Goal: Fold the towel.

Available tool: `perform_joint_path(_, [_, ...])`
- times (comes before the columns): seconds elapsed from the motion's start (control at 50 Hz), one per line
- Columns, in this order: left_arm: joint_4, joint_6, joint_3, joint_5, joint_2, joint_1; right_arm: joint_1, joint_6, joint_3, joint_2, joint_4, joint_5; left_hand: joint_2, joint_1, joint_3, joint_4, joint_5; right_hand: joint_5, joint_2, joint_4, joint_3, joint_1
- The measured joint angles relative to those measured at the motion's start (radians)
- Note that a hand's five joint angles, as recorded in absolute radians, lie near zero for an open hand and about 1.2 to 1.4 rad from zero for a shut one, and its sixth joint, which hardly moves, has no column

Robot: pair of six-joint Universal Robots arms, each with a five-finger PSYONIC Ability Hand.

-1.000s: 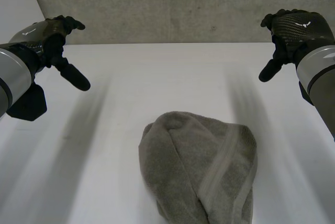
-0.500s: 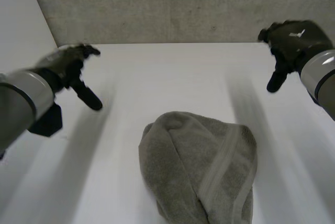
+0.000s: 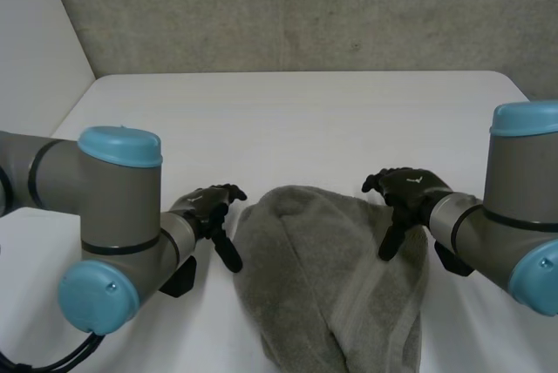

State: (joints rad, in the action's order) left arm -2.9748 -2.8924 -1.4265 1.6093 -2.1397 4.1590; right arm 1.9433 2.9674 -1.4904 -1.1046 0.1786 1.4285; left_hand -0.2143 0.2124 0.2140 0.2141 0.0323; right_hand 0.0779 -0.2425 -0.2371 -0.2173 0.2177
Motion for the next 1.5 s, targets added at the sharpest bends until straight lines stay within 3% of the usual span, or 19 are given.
perform_joint_path(0.14, [-0.019,-0.004,0.032,-0.013,-0.056,-0.013,0.027,0.007,-0.016,0.041,-0.028,-0.023,-0.105,0.108,0.102,0.103,0.11,0.014,-0.013,-0.013,-0.033,0.011])
perform_joint_path(0.18, [-0.019,-0.004,0.045,-0.014,-0.071,-0.018,0.039,0.015,-0.017,0.052,-0.032,-0.028,-0.223,0.236,0.217,0.217,0.226,0.079,-0.08,-0.087,-0.115,0.063])
perform_joint_path(0.2, [-0.019,-0.004,0.051,-0.014,-0.077,-0.02,0.047,0.023,-0.017,0.059,-0.036,-0.03,-0.27,0.277,0.259,0.259,0.266,0.241,-0.258,-0.266,-0.286,0.221])
perform_joint_path(0.22, [-0.019,-0.004,0.054,-0.014,-0.081,-0.021,0.051,0.026,-0.017,0.062,-0.039,-0.031,-0.34,0.332,0.342,0.321,0.324,0.241,-0.258,-0.266,-0.286,0.221])
perform_joint_path(0.24, [-0.018,-0.005,0.059,-0.014,-0.085,-0.024,0.055,0.03,-0.016,0.065,-0.043,-0.032,-0.414,0.429,0.414,0.415,0.414,0.442,-0.509,-0.489,-0.509,0.427])
perform_joint_path(0.26, [-0.018,-0.005,0.062,-0.013,-0.087,-0.025,0.059,0.035,-0.016,0.068,-0.048,-0.032,-0.627,0.656,0.627,0.617,0.621,0.505,-0.575,-0.557,-0.591,0.48])
perform_joint_path(0.28, [-0.019,-0.006,0.07,-0.013,-0.09,-0.029,0.064,0.039,-0.015,0.07,-0.058,-0.033,-0.697,0.709,0.697,0.698,0.694,0.708,-0.793,-0.774,-0.807,0.647])
perform_joint_path(0.32, [-0.021,-0.008,0.082,-0.01,-0.089,-0.034,0.069,0.044,-0.011,0.071,-0.082,-0.034,-0.892,0.887,0.881,0.882,0.887,0.838,-0.911,-0.904,-0.92,0.734])
perform_joint_path(0.46, [-0.039,-0.032,0.175,0.01,-0.075,-0.044,0.072,0.031,0.072,0.056,-0.141,-0.036,-0.979,0.939,0.977,0.981,0.969,0.889,-0.931,-0.949,-0.956,0.747])
perform_joint_path(0.6, [-0.075,-0.154,0.436,0.093,-0.03,-0.039,0.064,-0.028,0.329,0.009,-0.194,-0.027,-0.996,0.951,0.996,0.999,0.984,0.893,-0.931,-0.953,-0.965,0.747])
perform_joint_path(0.64, [-0.127,-0.225,0.559,0.132,-0.003,-0.032,0.06,-0.063,0.416,-0.021,-0.277,-0.025,-0.997,0.955,0.997,1.0,0.985,0.895,-0.931,-0.953,-0.965,0.747])
perform_joint_path(0.76, [-0.296,-0.344,0.648,0.169,0.075,-0.013,0.057,-0.113,0.436,-0.083,-0.549,-0.032,-0.998,0.957,0.999,1.002,0.988,0.895,-0.931,-0.954,-0.965,0.747])
perform_joint_path(0.84, [-0.394,-0.388,0.535,0.17,0.139,-0.004,0.059,-0.134,0.358,-0.104,-0.642,-0.06,-0.998,0.957,0.999,1.003,0.988,0.897,-0.931,-0.954,-0.965,0.747])
perform_joint_path(0.96, [-0.434,-0.399,0.231,0.166,0.175,-0.006,0.067,-0.186,0.227,-0.078,-0.543,-0.131,-0.999,0.958,1.0,1.003,0.988,0.899,-0.931,-0.953,-0.969,0.747])
perform_joint_path(1.12, [-0.441,-0.388,-0.129,0.181,0.091,-0.006,0.07,-0.397,0.047,0.019,-0.431,-0.191,-0.999,0.958,1.0,1.003,0.988,0.9,-0.932,-0.954,-0.97,0.747])
perform_joint_path(1.26, [-0.418,-0.382,-0.273,0.213,0.048,-0.019,0.06,-0.575,-0.051,0.07,-0.352,-0.182,-0.999,0.958,1.0,1.003,0.988,0.9,-0.932,-0.957,-0.97,0.747])
perform_joint_path(1.48, [-0.286,-0.379,-0.338,0.23,0.136,-0.107,0.053,-0.603,-0.058,0.001,-0.111,-0.177,-0.969,0.958,0.968,0.972,0.984,0.9,-0.932,-0.957,-0.97,0.747])
perform_joint_path(1.5, [-0.256,-0.377,-0.34,0.232,0.154,-0.117,0.049,-0.601,-0.057,-0.011,-0.077,-0.178,-0.842,0.848,0.859,0.858,0.866,0.789,-0.785,-0.823,-0.817,0.645])
